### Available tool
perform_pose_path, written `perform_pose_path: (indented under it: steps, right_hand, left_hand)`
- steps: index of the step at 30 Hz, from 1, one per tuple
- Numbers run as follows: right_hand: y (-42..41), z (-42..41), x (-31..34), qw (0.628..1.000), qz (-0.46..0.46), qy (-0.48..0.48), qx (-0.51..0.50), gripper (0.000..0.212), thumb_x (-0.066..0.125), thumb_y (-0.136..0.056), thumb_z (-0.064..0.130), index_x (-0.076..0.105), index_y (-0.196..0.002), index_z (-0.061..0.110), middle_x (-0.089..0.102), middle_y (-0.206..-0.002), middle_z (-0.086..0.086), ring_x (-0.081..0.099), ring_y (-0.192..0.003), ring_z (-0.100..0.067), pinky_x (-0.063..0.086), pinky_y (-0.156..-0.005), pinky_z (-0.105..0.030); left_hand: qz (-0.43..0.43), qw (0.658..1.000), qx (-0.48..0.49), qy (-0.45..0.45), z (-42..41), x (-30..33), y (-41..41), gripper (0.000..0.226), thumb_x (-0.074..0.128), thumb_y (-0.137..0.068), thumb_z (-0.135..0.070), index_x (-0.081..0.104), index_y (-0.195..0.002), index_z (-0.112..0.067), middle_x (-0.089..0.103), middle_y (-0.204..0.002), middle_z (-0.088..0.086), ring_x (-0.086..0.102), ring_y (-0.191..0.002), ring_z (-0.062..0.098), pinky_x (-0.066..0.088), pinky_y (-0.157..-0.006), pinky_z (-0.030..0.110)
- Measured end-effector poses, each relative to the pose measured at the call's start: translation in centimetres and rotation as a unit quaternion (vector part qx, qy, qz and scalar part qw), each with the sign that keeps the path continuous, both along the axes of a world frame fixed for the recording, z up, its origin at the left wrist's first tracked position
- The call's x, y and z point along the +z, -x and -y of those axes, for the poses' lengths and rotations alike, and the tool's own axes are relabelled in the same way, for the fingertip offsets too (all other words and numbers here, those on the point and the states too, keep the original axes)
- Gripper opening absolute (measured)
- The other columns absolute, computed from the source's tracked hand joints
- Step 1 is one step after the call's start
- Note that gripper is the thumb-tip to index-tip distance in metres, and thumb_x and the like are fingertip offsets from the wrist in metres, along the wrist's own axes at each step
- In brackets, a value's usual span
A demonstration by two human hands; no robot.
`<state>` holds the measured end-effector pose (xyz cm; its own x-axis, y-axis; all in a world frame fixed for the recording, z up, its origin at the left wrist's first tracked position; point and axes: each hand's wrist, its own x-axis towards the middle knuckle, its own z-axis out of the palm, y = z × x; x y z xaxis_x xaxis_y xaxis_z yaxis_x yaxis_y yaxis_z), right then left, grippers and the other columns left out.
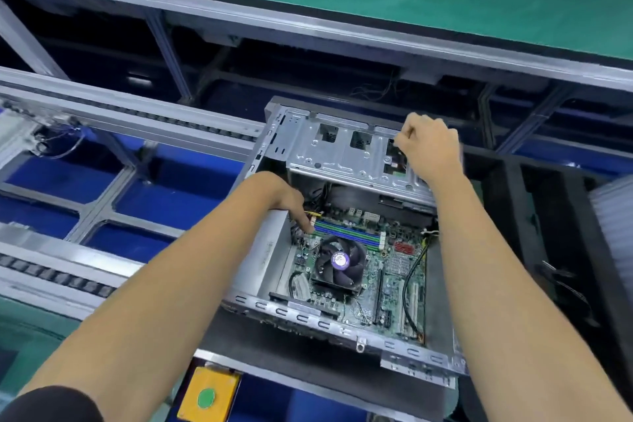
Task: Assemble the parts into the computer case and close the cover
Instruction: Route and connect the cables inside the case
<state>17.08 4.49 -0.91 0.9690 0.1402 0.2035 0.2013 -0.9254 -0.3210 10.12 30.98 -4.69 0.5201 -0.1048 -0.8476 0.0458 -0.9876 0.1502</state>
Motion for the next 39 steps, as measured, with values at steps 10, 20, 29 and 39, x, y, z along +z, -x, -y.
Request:
perform_pose_path:
  steps: [10, 20, 29, 39]
  right_hand:
    - [-0.1, -0.2, -1.0, 0.996, 0.052, 0.060, 0.037, 0.017, 0.056, -0.091, 0.029, 0.048, -0.080, 0.019, 0.048, -0.085, 0.002, 0.042, -0.085, -0.027, 0.030, -0.076, -0.040]
    - [-0.3, 0.0, -1.3, 0.999, 0.048, -0.013, 0.019, 0.014, 0.058, -0.092, 0.030, 0.055, -0.083, 0.020, 0.055, -0.091, 0.001, 0.043, -0.091, -0.026, 0.036, -0.085, -0.045]
    - [0.5, -0.3, -0.7, 0.999, 0.035, -0.041, 0.005, 0.013, 0.054, -0.092, 0.028, 0.058, -0.082, 0.021, 0.060, -0.094, 0.002, 0.046, -0.097, -0.028, 0.042, -0.090, -0.047]
    - [1.3, -0.5, -0.8, 0.998, 0.054, -0.014, 0.001, 0.011, 0.053, -0.096, 0.029, 0.061, -0.093, 0.023, 0.061, -0.103, 0.000, 0.048, -0.107, -0.031, 0.042, -0.093, -0.048]
  left_hand:
    - [0.063, 0.992, -0.111, -0.015, 0.5, 0.9, 0.0, 0.083, 0.067, -0.088, -0.058, 0.036, -0.143, -0.004, 0.051, -0.130, 0.008, 0.055, -0.113, 0.029, 0.047, -0.094, 0.038]
    - [0.130, 0.969, -0.199, -0.064, 1.0, 1.1, -0.5, 0.032, 0.068, -0.092, -0.042, 0.052, -0.079, -0.017, 0.051, -0.071, -0.004, 0.045, -0.059, 0.015, 0.038, -0.054, 0.030]
    - [0.144, 0.968, -0.172, -0.110, 0.6, 0.0, -0.8, 0.045, 0.063, -0.096, -0.048, 0.059, -0.108, -0.005, 0.047, -0.081, -0.002, 0.053, -0.083, 0.027, 0.045, -0.076, 0.036]
    - [0.214, 0.938, -0.228, -0.148, 1.8, 0.1, -0.1, 0.003, 0.054, -0.101, -0.015, 0.053, -0.102, -0.012, 0.053, -0.088, 0.002, 0.053, -0.085, 0.026, 0.043, -0.075, 0.034]
